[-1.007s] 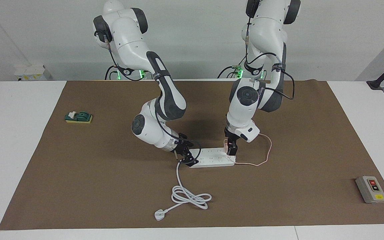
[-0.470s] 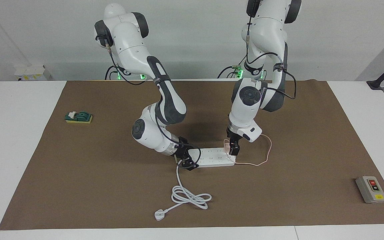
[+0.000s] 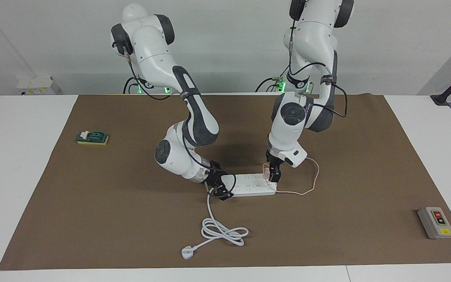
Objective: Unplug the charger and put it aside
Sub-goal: 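Pull the charger out of the strip with the left gripper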
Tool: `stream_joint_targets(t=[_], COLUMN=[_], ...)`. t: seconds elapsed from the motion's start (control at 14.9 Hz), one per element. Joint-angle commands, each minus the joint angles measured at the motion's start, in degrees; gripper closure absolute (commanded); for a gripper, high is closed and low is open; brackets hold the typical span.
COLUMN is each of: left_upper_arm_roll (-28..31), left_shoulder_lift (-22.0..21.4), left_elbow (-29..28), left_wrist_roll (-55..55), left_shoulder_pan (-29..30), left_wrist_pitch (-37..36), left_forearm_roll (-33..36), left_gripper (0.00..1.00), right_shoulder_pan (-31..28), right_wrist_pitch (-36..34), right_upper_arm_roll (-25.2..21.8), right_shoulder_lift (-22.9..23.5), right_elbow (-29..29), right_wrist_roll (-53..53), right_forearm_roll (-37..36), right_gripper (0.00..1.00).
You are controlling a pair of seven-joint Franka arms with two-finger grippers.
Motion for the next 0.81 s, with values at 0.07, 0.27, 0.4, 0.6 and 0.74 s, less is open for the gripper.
stream_joint_targets(t=[0.07,0.27,0.4,0.6,0.74], left_upper_arm_roll=[0.32,0.32,0.32,0.32,0.23], left_shoulder_lift=[0.51,1.12,1.12,1.12,1.21], left_elbow=[0.44,1.15,1.15,1.15,1.15], left_wrist_roll=[1.05,1.05,1.13,2.62,2.54], left_shoulder_pan=[-0.35,-0.26,-0.26,-0.43,-0.43], left_wrist_pitch=[1.04,1.04,0.95,0.95,1.39], left_forearm_roll=[-0.34,-0.34,-0.34,-0.25,-0.25], left_gripper=[0.21,0.41,0.76,1.0,1.0], right_shoulder_pan=[-0.3,-0.39,-0.39,-0.39,-0.39], right_wrist_pitch=[0.43,0.43,0.43,0.43,0.43], right_upper_arm_roll=[0.25,0.34,0.34,0.25,0.25], right_shoulder_lift=[1.84,1.93,1.93,1.93,1.93], right_elbow=[1.86,1.77,1.77,1.77,1.77], right_wrist_roll=[-1.47,-1.47,-1.47,-1.56,-1.56], right_forearm_roll=[3.9,3.98,3.98,4.51,4.6], right_gripper=[0.5,1.0,1.0,1.0,1.0])
